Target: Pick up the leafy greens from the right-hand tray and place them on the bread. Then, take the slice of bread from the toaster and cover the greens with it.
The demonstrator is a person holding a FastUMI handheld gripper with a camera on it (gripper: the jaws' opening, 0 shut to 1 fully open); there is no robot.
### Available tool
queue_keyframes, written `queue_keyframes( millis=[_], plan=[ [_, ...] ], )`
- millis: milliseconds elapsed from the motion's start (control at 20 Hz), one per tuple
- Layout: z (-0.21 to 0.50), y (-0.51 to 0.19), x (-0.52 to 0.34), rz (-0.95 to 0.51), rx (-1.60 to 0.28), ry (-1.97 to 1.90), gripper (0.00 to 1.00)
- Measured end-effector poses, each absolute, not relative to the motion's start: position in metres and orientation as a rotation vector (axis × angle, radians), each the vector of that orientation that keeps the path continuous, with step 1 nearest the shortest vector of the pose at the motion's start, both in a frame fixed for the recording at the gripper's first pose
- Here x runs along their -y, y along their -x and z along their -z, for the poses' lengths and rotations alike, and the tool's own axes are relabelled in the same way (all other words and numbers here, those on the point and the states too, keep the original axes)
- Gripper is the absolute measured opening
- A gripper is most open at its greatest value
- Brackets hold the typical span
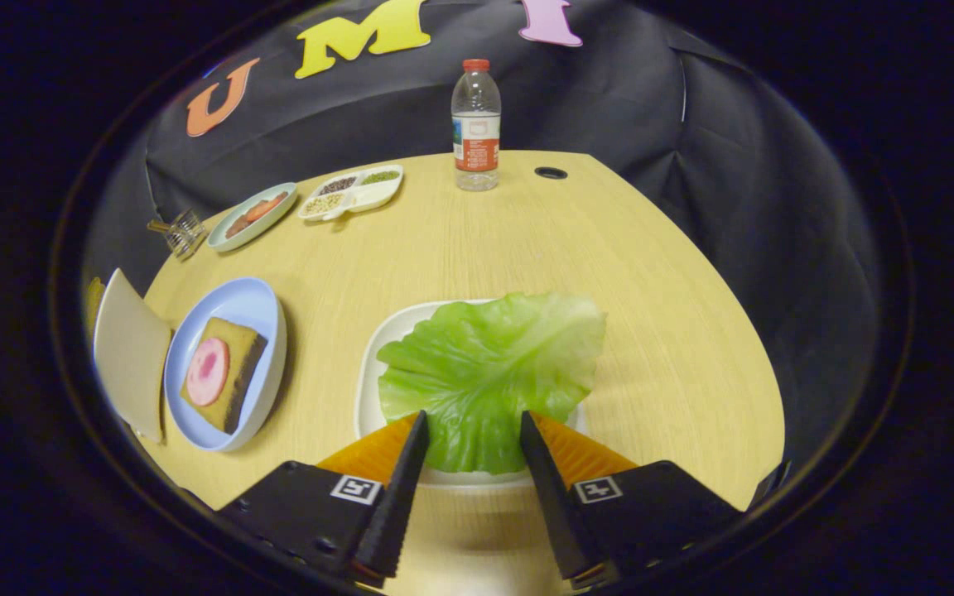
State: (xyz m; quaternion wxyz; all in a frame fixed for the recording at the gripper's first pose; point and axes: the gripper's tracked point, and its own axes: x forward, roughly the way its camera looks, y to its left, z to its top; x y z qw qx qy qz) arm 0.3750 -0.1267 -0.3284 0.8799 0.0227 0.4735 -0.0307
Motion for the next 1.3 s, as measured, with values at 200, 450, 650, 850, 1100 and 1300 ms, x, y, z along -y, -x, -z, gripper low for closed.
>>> queue_keyframes(
  millis=[200, 450, 650, 850, 1100, 1300],
  plan=[
    [0.328, -0.377, 0.123, 0.083, -0.999, -0.099, 0.28],
    [0.319, -0.374, 0.122, 0.112, -0.991, -0.108, 0.0],
    [0.284, -0.369, 0.115, 0.075, -0.93, -0.088, 0.0],
    [0.255, -0.361, 0.09, 0.021, -0.894, -0.073, 0.0],
    [0.219, -0.357, 0.027, -0.083, -0.845, -0.023, 0.0],
    [0.193, -0.358, -0.051, -0.189, -0.786, -0.018, 0.0]
  ],
)
